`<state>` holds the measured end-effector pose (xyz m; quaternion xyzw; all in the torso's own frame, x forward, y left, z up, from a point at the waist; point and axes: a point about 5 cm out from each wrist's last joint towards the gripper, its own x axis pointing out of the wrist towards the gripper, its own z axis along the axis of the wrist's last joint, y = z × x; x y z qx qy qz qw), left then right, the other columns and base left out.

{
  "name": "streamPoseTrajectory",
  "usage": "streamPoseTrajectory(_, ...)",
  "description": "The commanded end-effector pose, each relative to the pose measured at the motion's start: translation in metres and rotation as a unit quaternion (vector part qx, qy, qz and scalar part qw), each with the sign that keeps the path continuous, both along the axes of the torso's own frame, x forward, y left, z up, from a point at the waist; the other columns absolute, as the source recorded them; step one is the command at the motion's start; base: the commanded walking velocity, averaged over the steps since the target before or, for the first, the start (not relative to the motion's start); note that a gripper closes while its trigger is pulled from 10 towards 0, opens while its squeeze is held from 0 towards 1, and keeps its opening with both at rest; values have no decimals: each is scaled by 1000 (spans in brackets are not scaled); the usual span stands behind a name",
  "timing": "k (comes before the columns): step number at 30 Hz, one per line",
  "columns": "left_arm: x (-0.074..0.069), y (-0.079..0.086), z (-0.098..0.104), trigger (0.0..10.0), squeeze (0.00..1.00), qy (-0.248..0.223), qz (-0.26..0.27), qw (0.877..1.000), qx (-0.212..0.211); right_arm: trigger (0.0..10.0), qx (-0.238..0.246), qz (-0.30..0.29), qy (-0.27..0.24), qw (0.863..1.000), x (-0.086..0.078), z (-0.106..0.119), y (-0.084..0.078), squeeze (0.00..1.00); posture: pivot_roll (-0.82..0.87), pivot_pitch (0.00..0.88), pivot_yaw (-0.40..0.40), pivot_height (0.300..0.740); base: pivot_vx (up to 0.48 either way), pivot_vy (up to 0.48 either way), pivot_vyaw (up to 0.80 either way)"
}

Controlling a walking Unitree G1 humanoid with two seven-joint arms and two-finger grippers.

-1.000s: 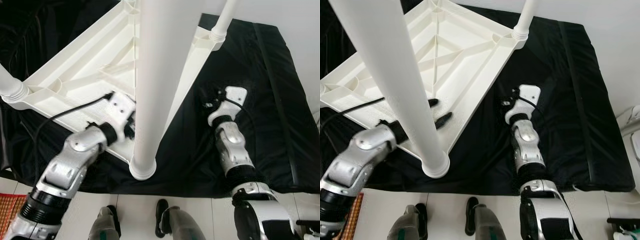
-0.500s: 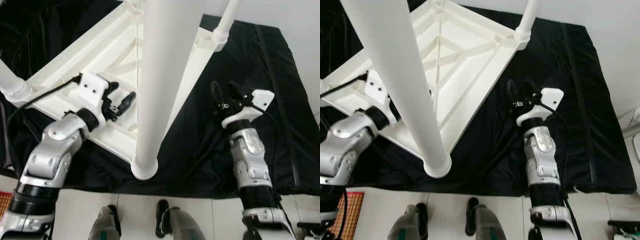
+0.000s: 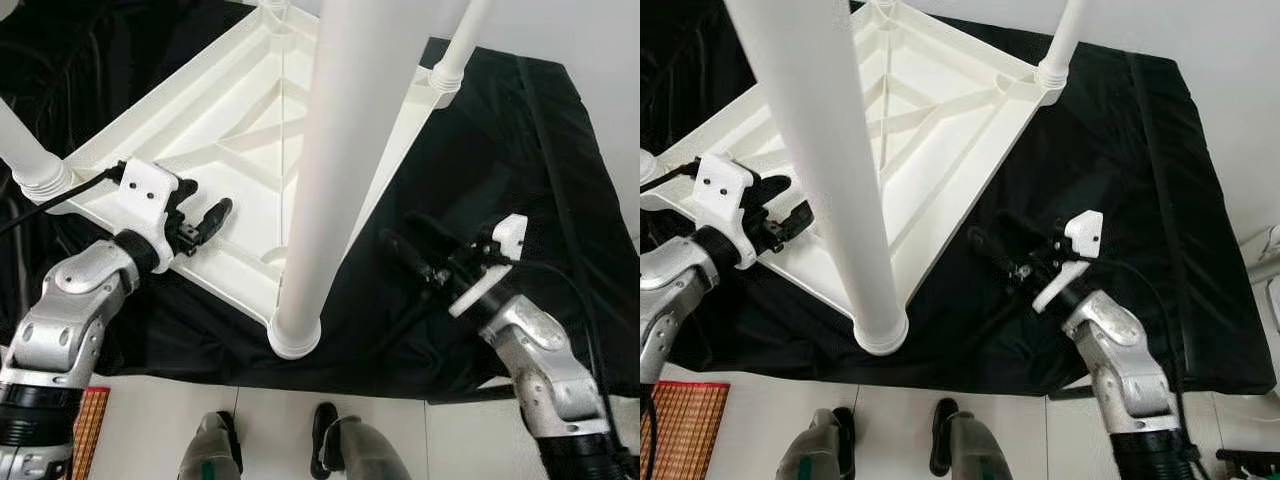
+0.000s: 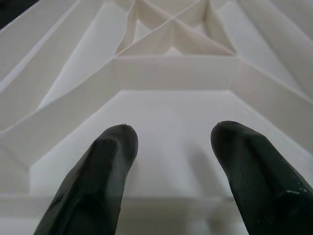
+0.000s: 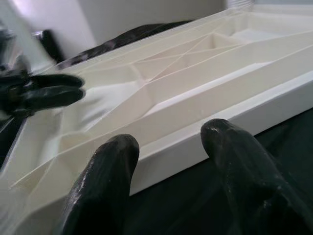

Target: Building children table

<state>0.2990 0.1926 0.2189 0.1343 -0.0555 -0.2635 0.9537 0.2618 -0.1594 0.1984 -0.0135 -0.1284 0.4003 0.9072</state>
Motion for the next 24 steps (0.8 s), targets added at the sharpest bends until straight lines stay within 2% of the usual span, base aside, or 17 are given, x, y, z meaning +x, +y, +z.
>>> streamPoseTrajectory(1, -9, -4, -5, 10000, 0, 21, -61, 998, 22, 10000, -8, 41, 16, 999, -9, -2, 4, 0, 143, 220, -94, 740, 0, 0, 0)
streamPoseTrajectory(3, -9, -4, -5, 10000, 0, 21, -61, 998, 22, 10000, -8, 41, 16, 999, -9, -2, 4, 0, 143, 220, -94, 740, 0, 0, 0)
streamPoseTrajectory(4, -11, -3, -7, 10000, 0, 29, -70, 997, 29, 10000, -17, 69, 25, 997, -15, -1, 6, 0, 146, 212, -98, 740, 0, 0, 0)
streamPoseTrajectory(5, -11, -3, -7, 10000, 0, 29, -70, 997, 29, 10000, -17, 69, 25, 997, -15, -1, 6, 0, 146, 212, -98, 740, 0, 0, 0)
streamPoseTrajectory(8, -15, -1, -12, 10000, 0, 42, -81, 995, 42, 10000, -32, 116, 40, 992, -23, 1, 9, 0, 145, 204, -104, 740, 0, 0, 0)
streamPoseTrajectory(12, -18, -2, -16, 10000, 0, 52, -95, 993, 48, 10000, -42, 145, 45, 988, -29, 1, 10, 0, 145, 201, -104, 740, 0, 0, 0)
streamPoseTrajectory(16, -27, -7, -23, 10000, 0, 77, -131, 987, 58, 10000, -63, 210, 62, 974, -41, -2, 13, 0, 146, 193, -103, 740, 0, 0, 0)
streamPoseTrajectory(24, -33, -8, -27, 10000, 0, 94, -151, 981, 73, 10000, -69, 264, 70, 960, -48, -1, 17, 0, 148, 190, -94, 740, 0, 0, 0)
